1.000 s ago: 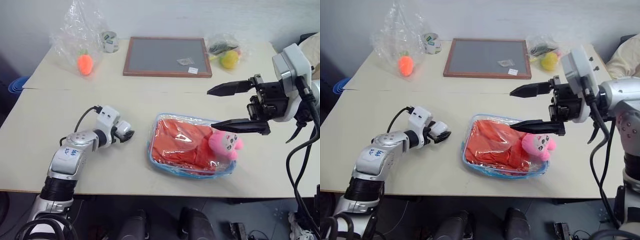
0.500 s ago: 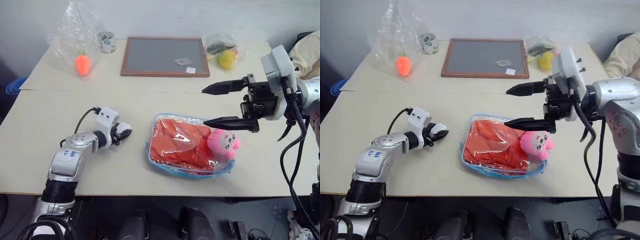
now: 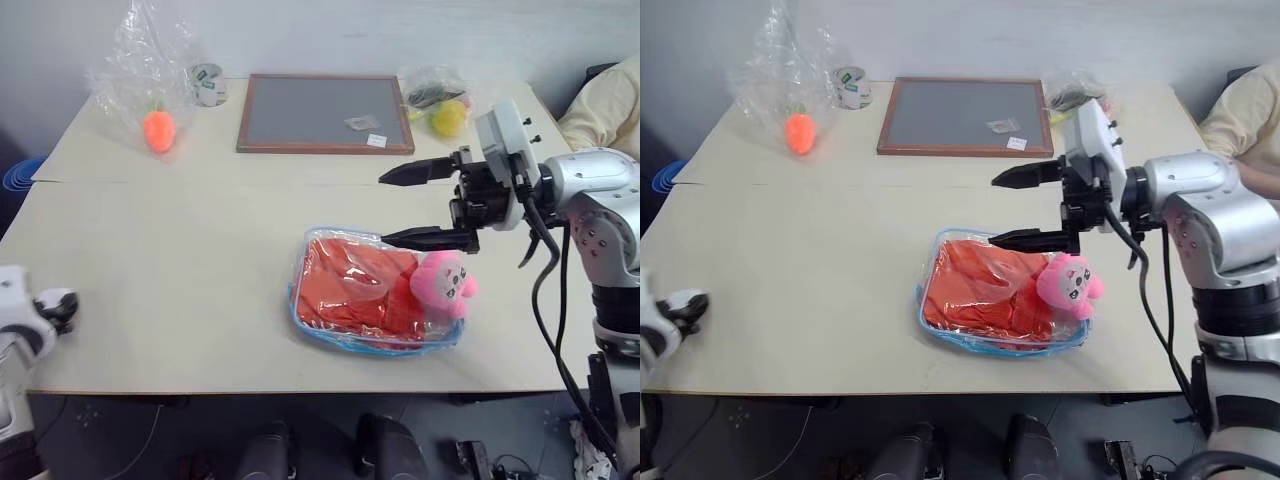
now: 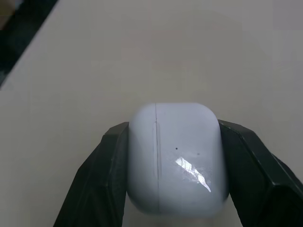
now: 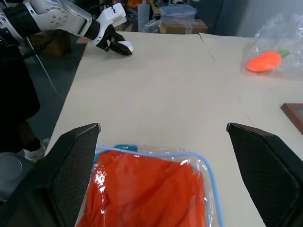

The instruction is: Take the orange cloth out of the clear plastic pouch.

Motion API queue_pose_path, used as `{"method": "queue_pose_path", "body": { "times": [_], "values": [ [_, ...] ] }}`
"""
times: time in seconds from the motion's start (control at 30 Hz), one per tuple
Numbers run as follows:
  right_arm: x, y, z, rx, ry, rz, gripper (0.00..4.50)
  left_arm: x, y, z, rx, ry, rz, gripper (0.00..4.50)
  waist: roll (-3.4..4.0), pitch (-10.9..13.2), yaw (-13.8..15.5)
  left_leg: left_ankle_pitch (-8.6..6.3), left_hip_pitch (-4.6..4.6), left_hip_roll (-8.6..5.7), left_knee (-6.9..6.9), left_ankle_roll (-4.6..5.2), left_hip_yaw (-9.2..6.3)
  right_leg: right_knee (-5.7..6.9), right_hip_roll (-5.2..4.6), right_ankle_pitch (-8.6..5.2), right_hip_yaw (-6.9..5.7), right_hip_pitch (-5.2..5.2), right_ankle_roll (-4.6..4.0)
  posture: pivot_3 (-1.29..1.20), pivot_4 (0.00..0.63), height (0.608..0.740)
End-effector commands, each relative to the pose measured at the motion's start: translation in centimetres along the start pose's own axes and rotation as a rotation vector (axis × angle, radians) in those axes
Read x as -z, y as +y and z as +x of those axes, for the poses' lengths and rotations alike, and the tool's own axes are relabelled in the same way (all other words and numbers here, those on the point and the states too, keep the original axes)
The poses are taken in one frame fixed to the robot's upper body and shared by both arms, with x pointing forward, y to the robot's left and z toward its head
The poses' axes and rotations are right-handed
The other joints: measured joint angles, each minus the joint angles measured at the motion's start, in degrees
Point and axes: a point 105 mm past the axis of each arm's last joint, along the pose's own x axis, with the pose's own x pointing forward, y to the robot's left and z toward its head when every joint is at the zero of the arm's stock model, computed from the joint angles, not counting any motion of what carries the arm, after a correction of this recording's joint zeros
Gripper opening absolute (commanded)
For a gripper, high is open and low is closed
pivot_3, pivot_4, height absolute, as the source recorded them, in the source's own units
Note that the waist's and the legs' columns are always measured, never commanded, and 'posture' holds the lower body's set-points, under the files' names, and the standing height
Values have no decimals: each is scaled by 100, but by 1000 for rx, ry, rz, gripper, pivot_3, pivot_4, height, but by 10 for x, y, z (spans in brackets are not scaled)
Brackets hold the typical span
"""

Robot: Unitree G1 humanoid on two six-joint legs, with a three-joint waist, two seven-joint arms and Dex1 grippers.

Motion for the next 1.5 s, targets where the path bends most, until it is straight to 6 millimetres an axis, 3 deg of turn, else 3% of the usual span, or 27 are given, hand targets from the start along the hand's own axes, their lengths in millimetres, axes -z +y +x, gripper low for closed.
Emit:
{"method": "queue_pose_path", "body": {
  "times": [0.03, 0.27, 0.4, 0.53, 0.67, 0.77, 0.97, 1.07, 1.13, 1.23, 1.37, 1.5],
  "values": [
    [-11, -2, 2, -18, -17, -50, 4500, -7, 12, -6, -45, -64, -23, 2362, -7, -4, 43, -2, 0, 0, 0, -1, 0, -1, -1, 1, 1, 0, -1, 0, 150, 740],
    [-10, -6, 7, -36, -10, -55, 4500, -3, 10, -13, -37, -78, -51, 4486, -8, -5, 17, -11, 0, 10, -1, -14, 4, -2, 7, 3, 2, -7, -4, 0, 150, 740],
    [-8, -6, 4, -32, -3, -46, 4500, -12, 18, -24, -43, -97, -28, 4486, -9, -5, -46, -14, -1, 12, -2, -12, 10, -2, 7, 3, 2, -11, -5, 0, 150, 740],
    [-3, -8, -3, -1, 25, -39, 4500, -39, 16, -42, 26, -143, 51, 4486, -11, -4, -94, -17, -2, 16, -3, -13, 11, -4, 9, 2, 1, -13, -6, 0, 150, 740],
    [5, -6, -13, 17, 69, -27, 4500, -72, -31, -73, 364, -220, 227, 4486, -10, -4, -82, -23, -4, 18, -3, -14, 12, -12, 7, 0, 1, -14, -8, 0, 150, 740],
    [16, -1, -25, 21, 126, -15, 4500, -88, -85, -106, 699, -251, 465, 4486, -6, -1, -78, -28, -4, 15, -3, -12, 16, -20, 3, 1, 5, -14, -8, 0, 150, 740],
    [29, 11, -53, 36, 210, 46, 4500, -85, -163, -139, 1166, -244, 817, 4486, 21, 12, -86, -28, -3, 17, -5, -13, 24, -21, 13, 0, 5, -14, -10, 0, 150, 740],
    [32, 15, -65, 61, 244, 68, 4500, -79, -191, -143, 1300, -261, 982, 4486, 29, 16, -100, -29, -4, 20, -10, -15, 36, -22, 22, -1, 10, -23, -11, 0, 150, 740],
    [46, 20, -80, 101, 322, 76, 4500, -80, -212, -149, 1415, -314, 1055, 4486, 29, 16, -79, -29, -6, 23, -10, -16, 41, -21, 28, -1, 11, -27, -11, 0, 150, 740],
    [57, 30, -91, 120, 371, 102, 4500, -79, -229, -153, 1518, -354, 1114, 4486, 27, 16, -59, -29, -10, 20, -8, -15, 41, -23, 31, -1, 12, -26, -10, 0, 150, 740],
    [60, 39, -95, 156, 372, 130, 4500, -57, -244, -130, 1596, -365, 1350, 4486, 33, 15, -65, -27, -10, 4, -5, -11, 54, -21, 35, 0, 13, -27, -9, 0, 150, 740],
    [58, 44, -96, 174, 369, 130, 4500, -47, -268, -123, 1727, -420, 1411, 4486, 31, 16, -62, -25, -13, 14, 2, -16, 89, -22, 60, 0, 18, -26, -11, 0, 150, 740]
  ]
}}
